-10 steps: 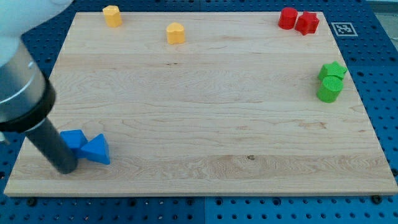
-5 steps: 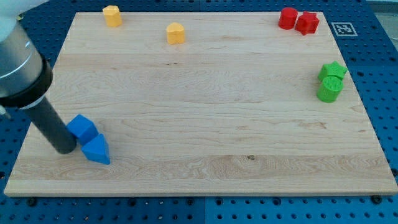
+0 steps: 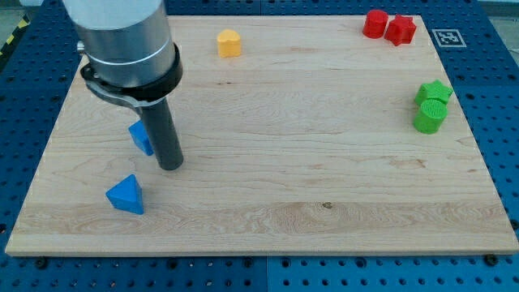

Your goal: Move the blue cube diagonally to the blue triangle

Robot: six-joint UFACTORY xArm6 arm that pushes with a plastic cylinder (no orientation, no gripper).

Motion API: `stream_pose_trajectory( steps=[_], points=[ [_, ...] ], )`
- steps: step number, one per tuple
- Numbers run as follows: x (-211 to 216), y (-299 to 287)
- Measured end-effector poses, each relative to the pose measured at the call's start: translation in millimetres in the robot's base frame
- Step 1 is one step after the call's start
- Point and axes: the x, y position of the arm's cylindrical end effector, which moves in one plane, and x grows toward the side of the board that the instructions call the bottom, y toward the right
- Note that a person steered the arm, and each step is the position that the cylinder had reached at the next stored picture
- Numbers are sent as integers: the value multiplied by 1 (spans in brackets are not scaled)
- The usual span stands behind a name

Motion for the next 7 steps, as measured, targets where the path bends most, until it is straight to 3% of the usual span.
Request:
stream_pose_trajectory(
  steps=[3,7],
  points=[
    [-16,-58],
    [-63,-48]
  ],
)
